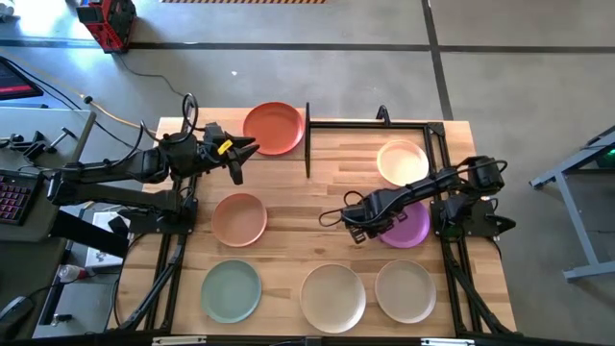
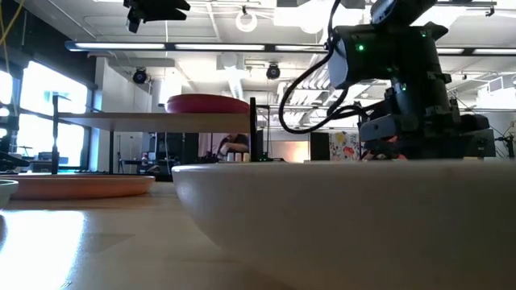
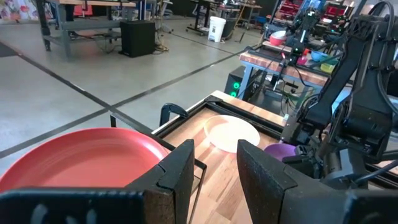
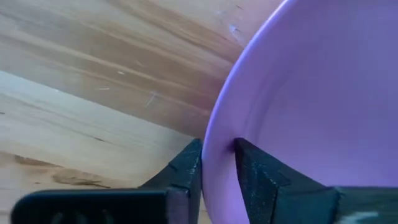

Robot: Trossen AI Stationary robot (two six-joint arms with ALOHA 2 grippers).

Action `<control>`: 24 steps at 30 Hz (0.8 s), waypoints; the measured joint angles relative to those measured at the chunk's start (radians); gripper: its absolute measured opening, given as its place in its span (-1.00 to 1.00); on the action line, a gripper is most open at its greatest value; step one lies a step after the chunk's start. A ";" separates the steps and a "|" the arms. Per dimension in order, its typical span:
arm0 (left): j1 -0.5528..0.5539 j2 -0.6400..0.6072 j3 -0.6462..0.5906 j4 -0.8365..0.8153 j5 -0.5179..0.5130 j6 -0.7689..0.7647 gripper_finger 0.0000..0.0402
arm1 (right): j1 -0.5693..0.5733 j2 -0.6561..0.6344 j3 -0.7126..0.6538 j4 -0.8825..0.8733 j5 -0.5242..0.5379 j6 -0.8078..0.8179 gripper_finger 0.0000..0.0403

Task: Place and stack plates onto a shelf
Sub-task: Stack the purple plate on top of the orange plate

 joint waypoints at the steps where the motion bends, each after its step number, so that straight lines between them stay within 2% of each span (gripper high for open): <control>1: 0.000 0.000 0.000 0.000 0.000 0.000 -0.45 | 0.000 0.000 0.000 0.002 0.000 0.000 -0.69; 6: 0.000 0.000 0.000 0.000 0.000 0.000 -0.45 | 0.000 -0.002 0.003 -0.003 -0.003 0.002 -0.95; 12: 0.001 0.000 0.000 0.000 -0.001 -0.061 -0.45 | 0.000 -0.001 0.091 -0.080 0.004 -0.022 -0.98; 24: 0.003 0.000 0.000 -0.031 -0.030 -0.191 -0.45 | -0.003 -0.001 0.392 -0.253 0.164 -0.075 -1.00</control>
